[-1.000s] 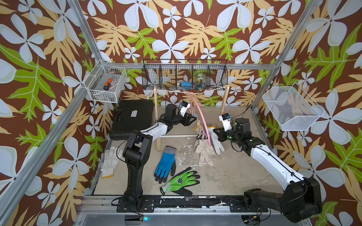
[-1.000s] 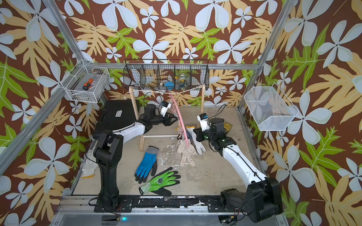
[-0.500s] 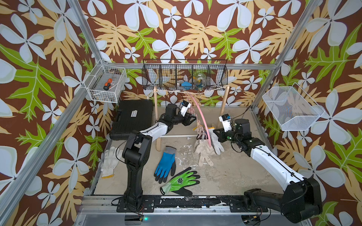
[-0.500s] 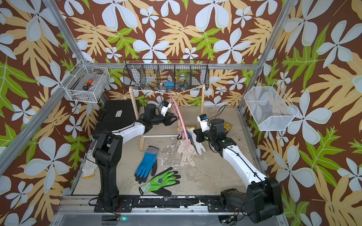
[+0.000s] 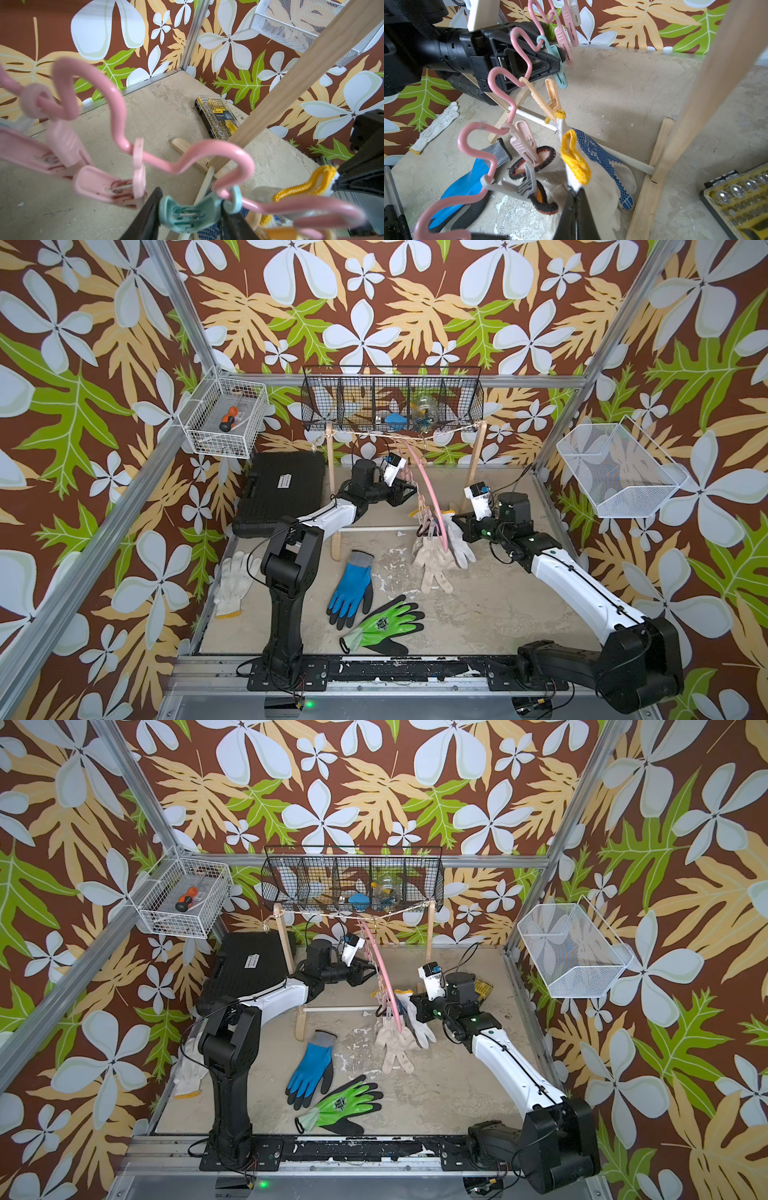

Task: Clip the gloves onto a hanger to dry
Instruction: Open the clamp at the hanger.

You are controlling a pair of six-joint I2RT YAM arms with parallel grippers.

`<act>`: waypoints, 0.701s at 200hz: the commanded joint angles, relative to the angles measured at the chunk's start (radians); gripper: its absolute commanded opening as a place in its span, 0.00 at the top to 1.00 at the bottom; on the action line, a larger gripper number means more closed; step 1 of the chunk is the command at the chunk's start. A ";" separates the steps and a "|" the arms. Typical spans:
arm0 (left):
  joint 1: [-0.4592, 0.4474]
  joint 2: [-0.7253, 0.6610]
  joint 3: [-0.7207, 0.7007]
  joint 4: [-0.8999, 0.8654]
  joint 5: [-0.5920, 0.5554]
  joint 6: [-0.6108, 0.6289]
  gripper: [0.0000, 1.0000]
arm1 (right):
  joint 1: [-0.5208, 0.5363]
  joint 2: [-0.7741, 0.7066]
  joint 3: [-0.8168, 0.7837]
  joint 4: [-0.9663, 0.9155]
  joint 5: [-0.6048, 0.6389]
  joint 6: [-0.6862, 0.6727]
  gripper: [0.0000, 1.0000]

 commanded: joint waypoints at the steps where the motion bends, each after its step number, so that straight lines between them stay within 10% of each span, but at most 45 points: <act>1: -0.001 0.006 0.007 -0.009 0.018 0.006 0.54 | 0.001 0.001 0.003 0.033 -0.011 0.001 1.00; 140: 0.001 0.001 0.029 -0.025 0.058 0.018 0.82 | -0.001 0.012 0.008 0.063 -0.060 -0.005 1.00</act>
